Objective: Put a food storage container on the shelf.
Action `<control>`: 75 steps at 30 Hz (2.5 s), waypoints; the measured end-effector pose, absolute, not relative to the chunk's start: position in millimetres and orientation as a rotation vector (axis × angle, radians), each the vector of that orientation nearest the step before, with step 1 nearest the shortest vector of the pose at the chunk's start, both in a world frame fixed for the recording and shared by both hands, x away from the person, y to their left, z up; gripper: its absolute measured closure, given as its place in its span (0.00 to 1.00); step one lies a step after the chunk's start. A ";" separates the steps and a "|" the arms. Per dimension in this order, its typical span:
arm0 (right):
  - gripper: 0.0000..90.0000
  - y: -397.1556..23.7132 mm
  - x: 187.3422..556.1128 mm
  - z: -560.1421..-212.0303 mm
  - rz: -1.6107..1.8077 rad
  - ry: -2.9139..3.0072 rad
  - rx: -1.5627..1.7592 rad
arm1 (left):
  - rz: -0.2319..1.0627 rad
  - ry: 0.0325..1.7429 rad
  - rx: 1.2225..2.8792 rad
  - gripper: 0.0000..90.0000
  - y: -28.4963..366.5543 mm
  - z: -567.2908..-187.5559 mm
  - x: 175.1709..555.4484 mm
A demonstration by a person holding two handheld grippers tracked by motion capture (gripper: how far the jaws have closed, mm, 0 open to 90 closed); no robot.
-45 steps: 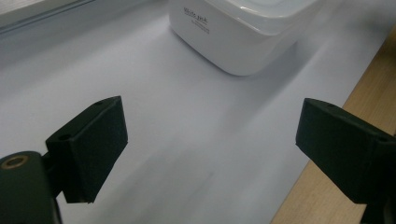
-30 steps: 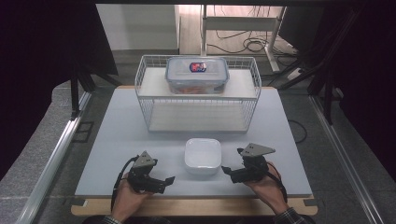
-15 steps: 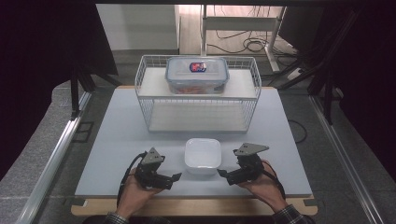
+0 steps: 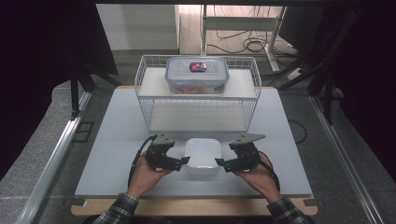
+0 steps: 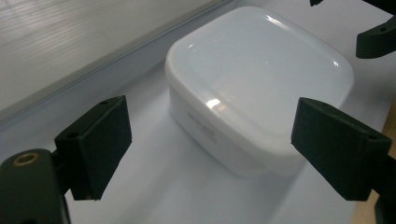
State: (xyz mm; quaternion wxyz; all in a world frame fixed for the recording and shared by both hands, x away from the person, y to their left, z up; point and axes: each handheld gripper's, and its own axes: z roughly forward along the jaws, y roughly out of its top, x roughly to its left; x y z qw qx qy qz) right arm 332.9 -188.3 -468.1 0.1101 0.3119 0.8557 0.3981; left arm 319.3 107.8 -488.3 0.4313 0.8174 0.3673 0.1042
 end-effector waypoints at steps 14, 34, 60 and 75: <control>0.21 -174.8 358.8 -481.5 1.177 2.545 1.038 | 0.156 0.929 2.026 0.12 95.3 -502.1 339.0; 0.58 -184.9 322.1 -473.6 1.193 2.595 1.095 | 0.093 0.966 1.977 0.54 103.1 -496.5 304.8; 0.86 -189.7 316.5 -475.0 1.304 2.388 1.125 | 0.232 1.053 1.795 0.87 109.3 -492.5 289.8; 0.86 -184.4 317.4 -456.3 1.346 2.338 1.067 | 0.306 1.016 1.788 0.87 114.1 -470.5 289.4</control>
